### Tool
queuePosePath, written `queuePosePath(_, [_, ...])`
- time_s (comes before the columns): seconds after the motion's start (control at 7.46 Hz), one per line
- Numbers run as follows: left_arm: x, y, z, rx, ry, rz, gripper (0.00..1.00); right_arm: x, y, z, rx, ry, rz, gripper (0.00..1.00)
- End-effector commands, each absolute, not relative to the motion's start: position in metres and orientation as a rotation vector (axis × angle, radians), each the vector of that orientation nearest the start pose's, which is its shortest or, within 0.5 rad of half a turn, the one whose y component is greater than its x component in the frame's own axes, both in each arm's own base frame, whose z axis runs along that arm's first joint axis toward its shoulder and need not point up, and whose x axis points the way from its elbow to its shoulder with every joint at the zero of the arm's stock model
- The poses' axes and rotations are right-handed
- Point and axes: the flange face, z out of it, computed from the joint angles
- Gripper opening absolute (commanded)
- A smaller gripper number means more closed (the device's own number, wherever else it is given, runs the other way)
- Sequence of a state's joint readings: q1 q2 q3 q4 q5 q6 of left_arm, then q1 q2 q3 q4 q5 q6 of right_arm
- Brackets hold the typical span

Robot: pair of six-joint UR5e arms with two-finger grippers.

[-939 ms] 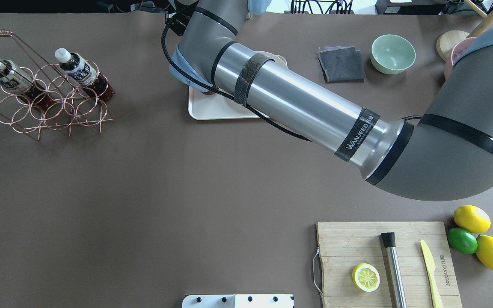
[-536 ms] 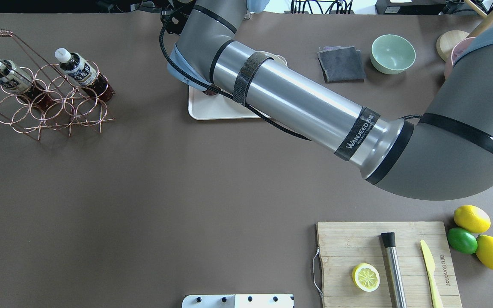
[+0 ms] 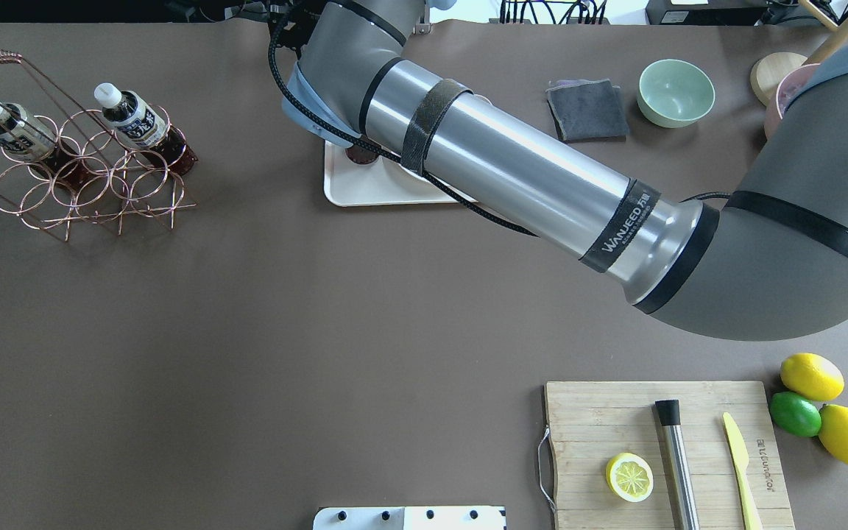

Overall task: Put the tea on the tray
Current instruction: 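Lift the bottle with the right gripper and set it on the tray beside the plate, then open the right gripper and withdraw it away from the tray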

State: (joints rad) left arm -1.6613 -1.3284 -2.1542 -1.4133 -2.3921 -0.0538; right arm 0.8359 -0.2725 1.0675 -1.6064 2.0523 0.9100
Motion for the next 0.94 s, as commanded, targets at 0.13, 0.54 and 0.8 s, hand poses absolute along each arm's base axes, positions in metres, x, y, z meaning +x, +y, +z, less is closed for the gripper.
queuePosePath(0.13, [-0.096,-0.371,0.494,0.189,0.813,-0.061,0.97,-0.289,-0.667,0.195,0.208,-0.861,-0.162,1.00])
queuePosePath(0.54, [-0.096,-0.373,0.494,0.187,0.814,-0.058,0.97,-0.100,-0.649,0.369,0.214,-0.828,-0.183,1.00])
queuePosePath(0.8, [-0.095,-0.362,0.509,0.163,0.812,-0.054,0.97,-0.014,-0.596,0.464,0.198,-0.802,-0.183,1.00])
